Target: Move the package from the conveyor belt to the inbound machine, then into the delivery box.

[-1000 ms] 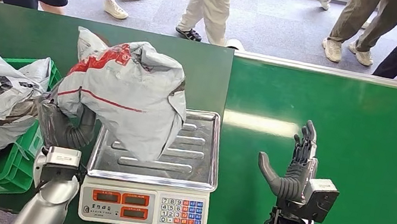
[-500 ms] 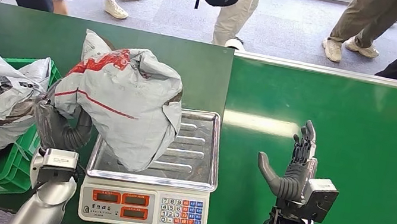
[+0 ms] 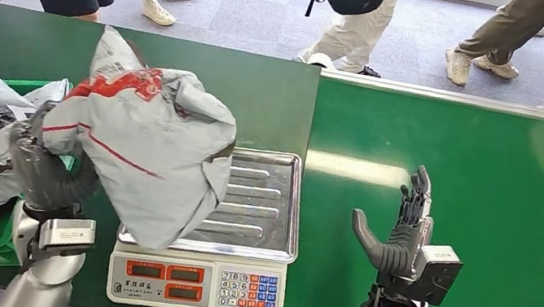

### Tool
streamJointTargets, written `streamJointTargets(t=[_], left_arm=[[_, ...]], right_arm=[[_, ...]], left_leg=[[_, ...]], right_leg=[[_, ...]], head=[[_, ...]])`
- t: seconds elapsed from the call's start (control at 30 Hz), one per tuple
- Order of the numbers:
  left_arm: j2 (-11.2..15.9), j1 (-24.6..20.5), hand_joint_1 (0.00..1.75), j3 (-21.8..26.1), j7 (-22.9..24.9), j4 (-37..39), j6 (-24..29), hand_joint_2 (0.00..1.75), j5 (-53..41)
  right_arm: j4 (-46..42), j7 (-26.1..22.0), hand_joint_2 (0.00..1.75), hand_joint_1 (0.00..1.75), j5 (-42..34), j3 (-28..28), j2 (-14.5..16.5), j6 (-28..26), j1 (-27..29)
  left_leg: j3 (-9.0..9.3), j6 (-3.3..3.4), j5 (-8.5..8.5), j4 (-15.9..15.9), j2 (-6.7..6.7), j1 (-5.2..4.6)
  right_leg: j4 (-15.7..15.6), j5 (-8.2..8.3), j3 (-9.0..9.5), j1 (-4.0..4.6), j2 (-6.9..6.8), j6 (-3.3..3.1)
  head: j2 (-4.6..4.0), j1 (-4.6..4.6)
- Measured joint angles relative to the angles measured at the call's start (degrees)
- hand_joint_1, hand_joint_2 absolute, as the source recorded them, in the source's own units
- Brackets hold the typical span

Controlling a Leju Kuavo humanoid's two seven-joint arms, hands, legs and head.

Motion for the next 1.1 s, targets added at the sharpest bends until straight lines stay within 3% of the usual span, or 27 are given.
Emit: streamJointTargets(t=[0.27,0.43,0.97,1.03,1.1], left_arm=[[-4.4,-2.0,1.75,17.4,0.0,-6.8,0.0,1.75,-14.7],[-5.0,-4.6,1.75,28.2,0.0,-8.3,0.0,1.75,-11.1],[-6.0,-6.6,1.75,36.3,0.2,-5.8,0.1,1.75,-16.3],[-6.2,-7.6,1.75,38.0,3.0,-1.4,0.0,1.75,-19.2],[-5.4,-8.0,1.75,38.7,10.1,4.1,-0.1,1.75,-22.8]], right_arm=[[0.0,-0.7,1.75,0.0,-0.4,0.1,-0.1,-1.0,1.9],[0.0,-0.5,1.75,0.0,-0.5,0.6,-0.2,-1.3,2.5],[-0.1,-0.4,1.75,0.0,-0.6,1.2,-0.7,-2.0,2.9],[-0.4,-0.3,1.75,0.0,-0.5,1.2,-0.7,-2.2,3.1],[-0.6,-0.2,1.75,0.0,-0.3,1.1,-0.8,-2.0,3.3]], left_leg=[[0.0,0.0,0.01,0.0,0.01,0.01],[0.03,-0.01,0.01,0.0,0.07,0.01],[0.01,0.0,0.01,0.0,0.01,0.01],[0.02,0.0,0.01,0.0,0.01,0.0],[0.04,0.0,0.01,0.0,0.07,0.0]], right_leg=[[0.0,0.0,0.01,0.01,0.0,-0.01],[0.0,0.0,-0.01,0.01,0.03,-0.01],[0.0,-0.01,-0.03,0.0,-0.01,-0.01],[0.0,-0.01,-0.02,0.0,-0.01,-0.01],[0.0,0.0,-0.02,0.0,0.03,-0.02]], head=[[0.0,0.02],[0.0,0.01],[0.0,-0.01],[0.0,0.01],[0.0,0.02]])
